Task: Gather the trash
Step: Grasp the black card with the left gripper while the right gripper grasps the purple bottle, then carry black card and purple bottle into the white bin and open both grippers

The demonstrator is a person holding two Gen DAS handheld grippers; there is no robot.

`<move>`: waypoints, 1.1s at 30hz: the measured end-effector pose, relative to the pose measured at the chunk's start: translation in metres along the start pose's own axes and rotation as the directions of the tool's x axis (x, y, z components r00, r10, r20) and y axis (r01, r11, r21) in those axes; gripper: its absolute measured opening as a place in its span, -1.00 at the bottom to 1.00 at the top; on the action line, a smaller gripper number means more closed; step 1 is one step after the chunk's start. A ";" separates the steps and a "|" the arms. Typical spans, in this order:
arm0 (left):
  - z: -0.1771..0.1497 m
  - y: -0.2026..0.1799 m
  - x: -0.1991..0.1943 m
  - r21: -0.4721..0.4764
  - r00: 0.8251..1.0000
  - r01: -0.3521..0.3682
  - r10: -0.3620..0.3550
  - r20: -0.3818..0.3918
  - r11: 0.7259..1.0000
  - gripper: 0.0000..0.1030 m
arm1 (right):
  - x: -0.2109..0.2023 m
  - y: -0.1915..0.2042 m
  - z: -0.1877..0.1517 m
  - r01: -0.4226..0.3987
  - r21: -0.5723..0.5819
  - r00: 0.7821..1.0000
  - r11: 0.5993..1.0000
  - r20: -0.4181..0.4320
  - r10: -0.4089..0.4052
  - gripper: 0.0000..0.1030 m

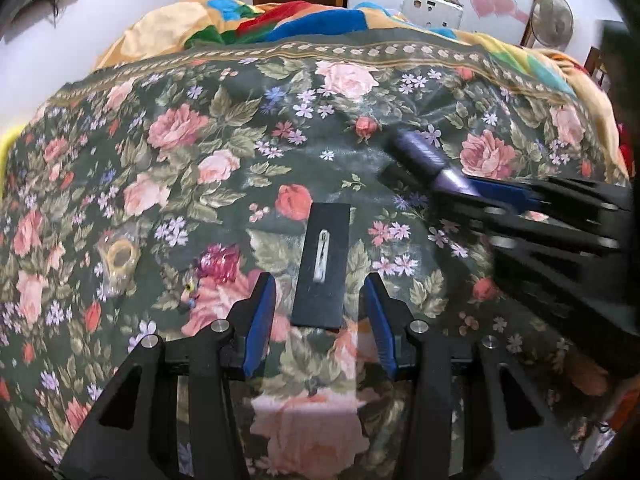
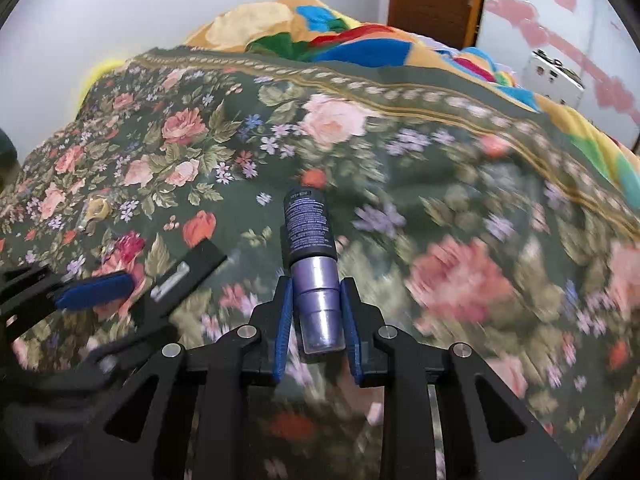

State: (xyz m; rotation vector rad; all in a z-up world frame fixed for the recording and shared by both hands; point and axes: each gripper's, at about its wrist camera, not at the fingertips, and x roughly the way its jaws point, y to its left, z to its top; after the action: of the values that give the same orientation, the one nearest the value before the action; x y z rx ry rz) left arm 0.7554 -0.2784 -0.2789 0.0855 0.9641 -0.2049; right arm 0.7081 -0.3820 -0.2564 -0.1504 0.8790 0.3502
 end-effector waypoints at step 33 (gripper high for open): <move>-0.078 0.008 -0.282 -0.081 0.988 -0.047 0.058 0.142 0.996 -0.54 | -0.210 0.087 -0.022 -0.050 0.124 0.993 0.991 0.108 0.037 -0.58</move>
State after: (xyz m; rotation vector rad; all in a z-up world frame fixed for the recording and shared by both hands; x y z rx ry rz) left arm 0.5385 -0.2196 -0.0911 0.0242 0.8240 -0.1232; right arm 0.5383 -0.3568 -0.1065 0.0052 0.7979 0.3389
